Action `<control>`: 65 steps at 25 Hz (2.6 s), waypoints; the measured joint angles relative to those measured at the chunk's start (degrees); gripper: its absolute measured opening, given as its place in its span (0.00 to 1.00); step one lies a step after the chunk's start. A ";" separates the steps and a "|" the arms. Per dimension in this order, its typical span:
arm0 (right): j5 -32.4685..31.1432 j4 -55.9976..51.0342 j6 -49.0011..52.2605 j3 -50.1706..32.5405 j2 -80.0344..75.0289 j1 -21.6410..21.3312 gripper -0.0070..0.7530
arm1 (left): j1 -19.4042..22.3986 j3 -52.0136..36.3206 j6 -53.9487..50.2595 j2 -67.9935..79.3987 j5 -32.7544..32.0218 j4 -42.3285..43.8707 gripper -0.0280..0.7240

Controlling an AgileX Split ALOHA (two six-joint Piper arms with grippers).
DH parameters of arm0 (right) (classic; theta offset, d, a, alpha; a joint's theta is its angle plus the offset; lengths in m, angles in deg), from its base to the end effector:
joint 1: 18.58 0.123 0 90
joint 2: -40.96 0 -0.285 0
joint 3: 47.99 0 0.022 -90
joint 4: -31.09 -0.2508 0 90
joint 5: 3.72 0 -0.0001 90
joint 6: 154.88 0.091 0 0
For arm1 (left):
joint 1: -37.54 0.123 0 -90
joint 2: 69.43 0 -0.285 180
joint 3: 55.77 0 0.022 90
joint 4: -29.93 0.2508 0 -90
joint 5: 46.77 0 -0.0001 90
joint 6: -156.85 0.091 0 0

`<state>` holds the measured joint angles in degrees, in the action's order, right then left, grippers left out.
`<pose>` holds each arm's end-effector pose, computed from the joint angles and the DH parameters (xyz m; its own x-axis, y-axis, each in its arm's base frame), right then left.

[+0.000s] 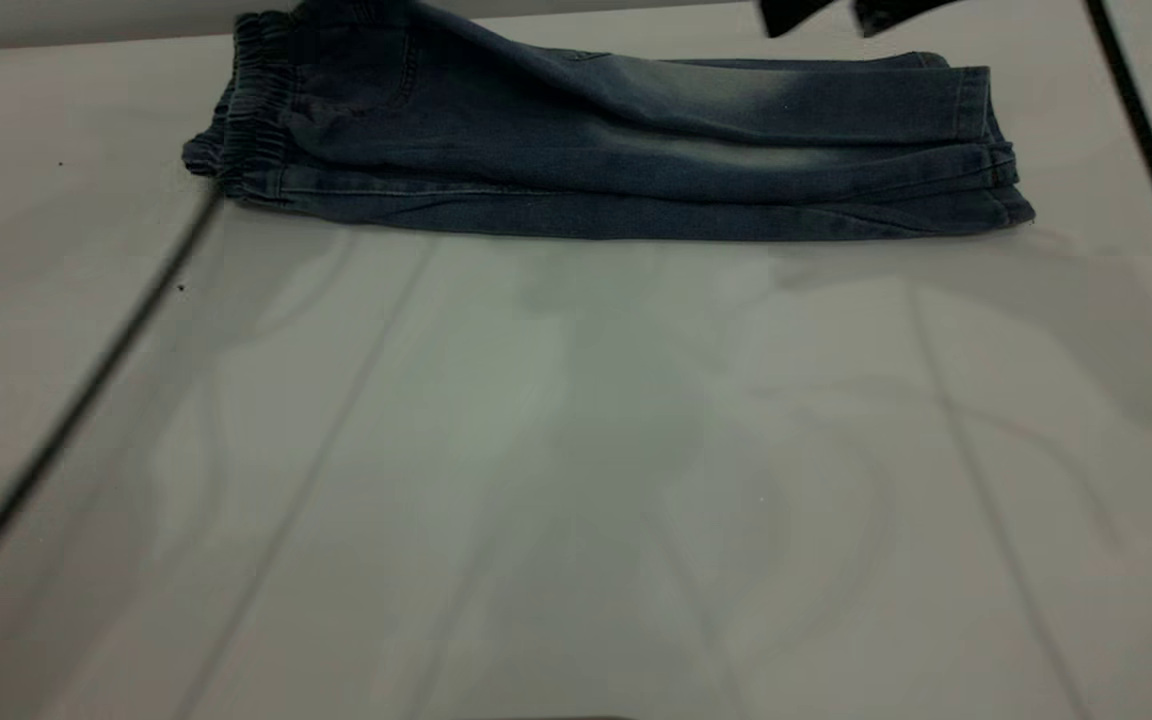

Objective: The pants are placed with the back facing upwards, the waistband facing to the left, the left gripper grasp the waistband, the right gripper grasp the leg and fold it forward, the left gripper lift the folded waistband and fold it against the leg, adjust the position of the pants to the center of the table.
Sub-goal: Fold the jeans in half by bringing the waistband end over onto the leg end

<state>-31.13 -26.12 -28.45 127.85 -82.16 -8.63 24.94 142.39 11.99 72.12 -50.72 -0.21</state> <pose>0.4067 0.1072 0.1603 -0.7894 -0.1309 -0.5998 -0.3825 0.8690 0.3138 0.5043 -0.1160 0.1260 -0.5608 0.2157 -0.7994 0.2956 0.9540 0.0500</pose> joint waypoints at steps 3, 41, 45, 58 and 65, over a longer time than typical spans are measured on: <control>-0.55 -4.13 -3.88 0.00 0.00 2.04 0.67 | 0.15 0.00 0.17 -0.04 -6.86 0.05 0.64; 8.35 -23.06 -18.25 6.64 -6.88 8.41 0.64 | 18.36 0.37 -10.98 0.05 -27.84 -1.19 0.64; 7.54 -11.87 -8.12 6.77 -6.88 8.41 0.64 | 18.36 0.59 -7.88 0.23 -27.78 -5.19 0.64; 5.56 -0.60 1.57 6.77 -6.88 8.36 0.64 | 16.89 1.81 -1.47 2.21 -25.83 -11.77 0.64; 4.48 -0.60 1.59 6.77 -6.88 8.36 0.64 | 15.68 2.25 2.22 4.66 -24.74 -13.57 0.64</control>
<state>-26.65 -26.72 -26.87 134.62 -89.04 -0.27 40.62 144.64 14.21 76.78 -75.46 -13.78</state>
